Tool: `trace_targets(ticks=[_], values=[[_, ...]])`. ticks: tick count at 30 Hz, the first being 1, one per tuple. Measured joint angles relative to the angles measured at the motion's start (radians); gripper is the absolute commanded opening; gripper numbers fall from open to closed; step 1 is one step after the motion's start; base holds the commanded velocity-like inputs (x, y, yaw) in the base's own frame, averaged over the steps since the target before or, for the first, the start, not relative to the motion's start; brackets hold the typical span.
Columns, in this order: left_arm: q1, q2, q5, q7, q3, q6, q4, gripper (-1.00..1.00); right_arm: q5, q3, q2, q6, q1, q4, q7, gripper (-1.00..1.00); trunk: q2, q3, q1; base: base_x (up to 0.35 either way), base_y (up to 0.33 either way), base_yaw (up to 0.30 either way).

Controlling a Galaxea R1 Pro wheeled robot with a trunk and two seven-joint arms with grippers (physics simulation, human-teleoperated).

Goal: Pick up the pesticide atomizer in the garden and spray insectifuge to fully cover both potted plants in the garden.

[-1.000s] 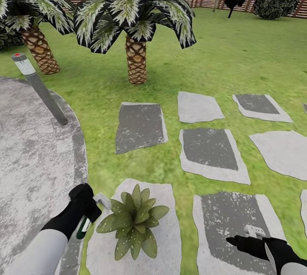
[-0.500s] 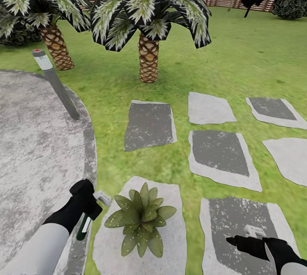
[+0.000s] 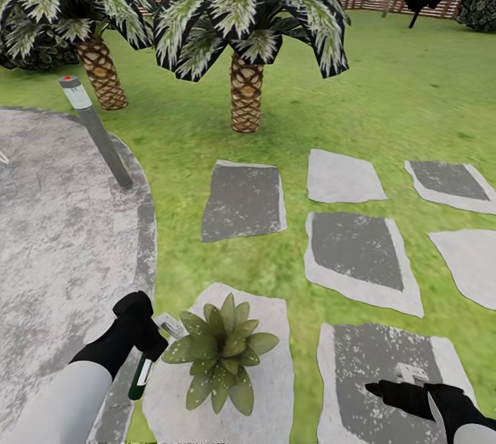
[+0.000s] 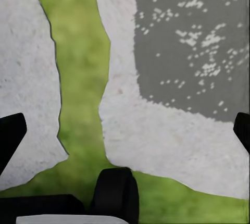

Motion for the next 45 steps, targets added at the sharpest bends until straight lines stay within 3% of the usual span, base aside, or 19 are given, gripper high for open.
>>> trace_targets(ticks=[24, 45], values=[[0.000, 0.000, 0.001, 0.000, 0.005, 0.000, 0.002, -1.00, 0.000, 0.000, 0.000, 0.000, 0.000, 0.000, 0.000, 1.00, 0.000, -0.012, 0.000, -0.060, -0.312, 0.196], [0.000, 0.002, 0.008, 0.000, 0.011, -0.001, -0.001, -1.00, 0.000, 0.001, 0.001, -0.002, 0.000, 0.002, -0.002, 1.00, 0.000, -0.024, 0.000, 0.006, -0.013, 0.153]])
